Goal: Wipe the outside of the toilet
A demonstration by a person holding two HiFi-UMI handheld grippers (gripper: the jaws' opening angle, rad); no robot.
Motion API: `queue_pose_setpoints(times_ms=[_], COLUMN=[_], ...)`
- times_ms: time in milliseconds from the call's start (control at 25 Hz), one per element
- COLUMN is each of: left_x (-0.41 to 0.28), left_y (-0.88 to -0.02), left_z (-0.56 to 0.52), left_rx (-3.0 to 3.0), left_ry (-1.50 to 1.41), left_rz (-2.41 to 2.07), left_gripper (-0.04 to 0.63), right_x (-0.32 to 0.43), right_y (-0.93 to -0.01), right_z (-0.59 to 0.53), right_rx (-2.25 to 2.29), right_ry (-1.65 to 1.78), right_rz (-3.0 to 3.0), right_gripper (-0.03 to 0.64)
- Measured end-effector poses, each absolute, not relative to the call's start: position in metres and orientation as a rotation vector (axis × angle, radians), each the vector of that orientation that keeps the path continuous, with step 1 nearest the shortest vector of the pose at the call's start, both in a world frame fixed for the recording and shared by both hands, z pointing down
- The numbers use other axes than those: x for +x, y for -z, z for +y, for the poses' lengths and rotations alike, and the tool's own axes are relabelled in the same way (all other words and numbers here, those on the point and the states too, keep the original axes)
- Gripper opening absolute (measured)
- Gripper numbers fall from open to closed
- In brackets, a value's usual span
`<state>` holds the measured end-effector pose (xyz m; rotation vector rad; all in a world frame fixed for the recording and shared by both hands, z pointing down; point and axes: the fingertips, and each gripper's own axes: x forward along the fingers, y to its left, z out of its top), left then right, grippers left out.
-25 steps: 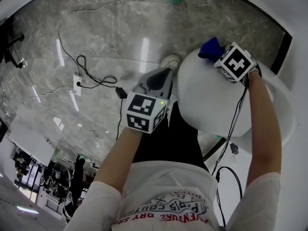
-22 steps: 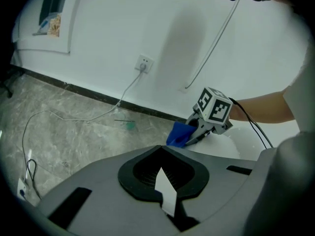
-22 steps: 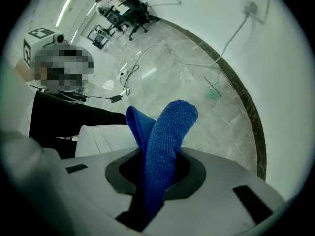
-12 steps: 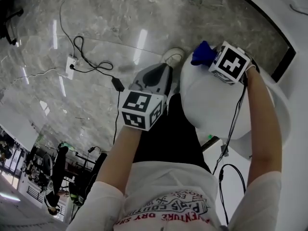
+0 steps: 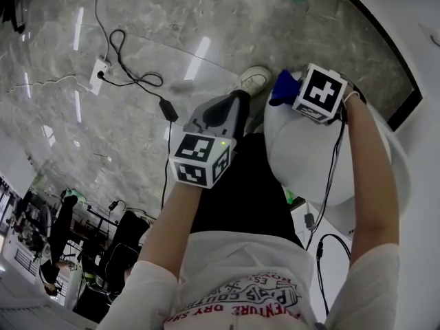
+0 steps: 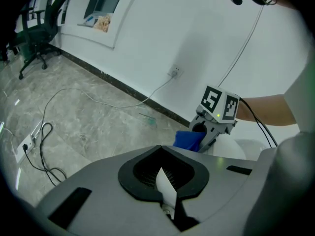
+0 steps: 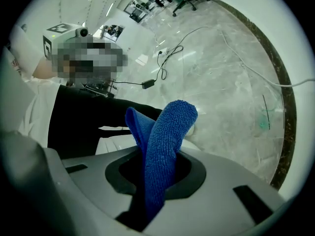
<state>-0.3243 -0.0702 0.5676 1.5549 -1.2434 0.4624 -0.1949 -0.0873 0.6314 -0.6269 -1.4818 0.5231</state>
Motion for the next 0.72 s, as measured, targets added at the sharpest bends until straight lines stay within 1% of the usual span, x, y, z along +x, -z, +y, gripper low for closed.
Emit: queue_pose_setpoints(times_ms=[520,600,720], left_x=[-0.344,-0.342,-0.349], left_y=[-0.596,-0.597,-0.598], left_z=[0.000,-0.001,-0.013], left_rx=[1.373,1.368,1.399], left_ry=[-0.340,-0.327,-0.356], left_rz=[-1.378,-1.386,-1.389], left_gripper=[0.006,0.006,0.006], right_x=[-0.221,-0.224,-0.249], right_y=[-0.631,-0.627,-0.617], right_z=[-0.007,-0.001,-0.009], right_rx=[-0.942,-0.953,-0.867], right_ry=[-0.356,-0.364,-0.455], right_rz=[-1.369,-1.401,-1.557], right_gripper=[0.072,0.072,0.072])
